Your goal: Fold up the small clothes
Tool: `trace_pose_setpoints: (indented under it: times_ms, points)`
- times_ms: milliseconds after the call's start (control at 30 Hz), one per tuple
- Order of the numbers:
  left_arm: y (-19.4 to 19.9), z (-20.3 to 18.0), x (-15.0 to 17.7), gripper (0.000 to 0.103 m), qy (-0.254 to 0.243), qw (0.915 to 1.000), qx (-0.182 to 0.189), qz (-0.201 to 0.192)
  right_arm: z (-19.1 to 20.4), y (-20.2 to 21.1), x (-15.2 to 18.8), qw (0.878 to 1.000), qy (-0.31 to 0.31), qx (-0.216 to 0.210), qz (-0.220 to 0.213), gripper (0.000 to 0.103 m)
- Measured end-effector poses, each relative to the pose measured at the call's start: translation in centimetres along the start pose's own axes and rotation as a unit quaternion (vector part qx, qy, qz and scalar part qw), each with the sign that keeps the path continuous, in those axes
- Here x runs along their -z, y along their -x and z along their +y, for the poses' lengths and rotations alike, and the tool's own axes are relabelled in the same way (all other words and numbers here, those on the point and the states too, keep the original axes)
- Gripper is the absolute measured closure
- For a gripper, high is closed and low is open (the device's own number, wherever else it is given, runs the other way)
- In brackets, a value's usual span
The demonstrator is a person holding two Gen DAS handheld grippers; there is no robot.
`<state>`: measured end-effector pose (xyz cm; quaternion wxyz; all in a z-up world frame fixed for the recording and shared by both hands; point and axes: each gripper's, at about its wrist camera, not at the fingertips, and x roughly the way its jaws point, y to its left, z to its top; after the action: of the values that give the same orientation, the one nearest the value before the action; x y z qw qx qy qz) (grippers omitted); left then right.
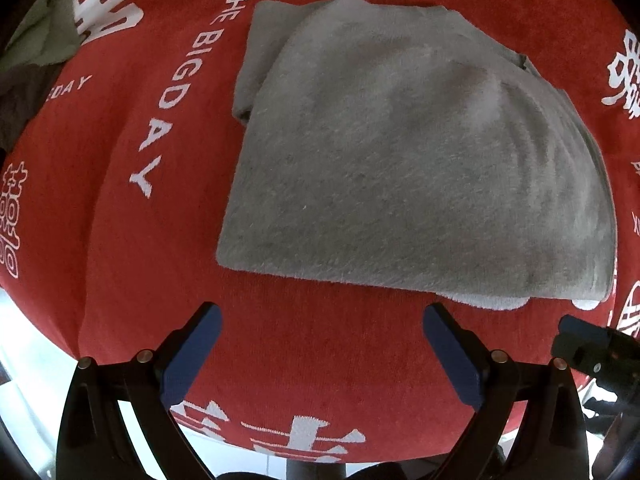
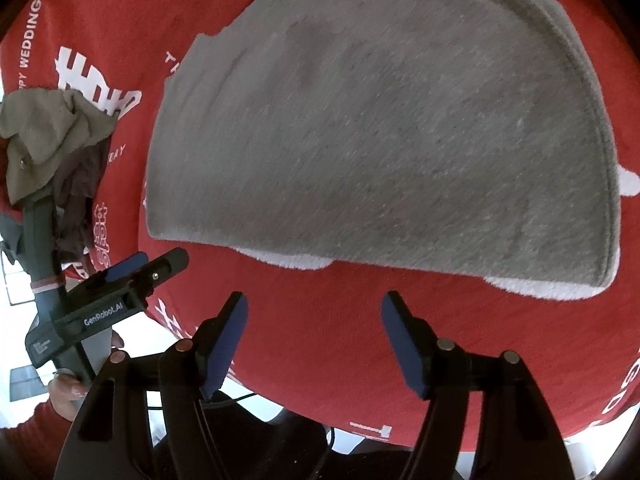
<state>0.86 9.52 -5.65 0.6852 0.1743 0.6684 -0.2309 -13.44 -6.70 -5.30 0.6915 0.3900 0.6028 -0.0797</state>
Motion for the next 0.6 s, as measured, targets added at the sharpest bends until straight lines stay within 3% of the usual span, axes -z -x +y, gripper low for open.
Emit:
trace_pose_setpoints:
  times_ms: [367,600]
  points:
    - [-0.5,2.7,1.5,0.002,0.055,0.9969,0.055,-0.005,1.1,-1.3,0.5,1.000,0.008,-0.009,0.018,0.030]
    - [-1.5,3.7,2.2,0.002,0.081,0.9941,0.072,-0.002,2.0,-1.9,0.8,0.999,0.024,-0.009,0.028,0.030]
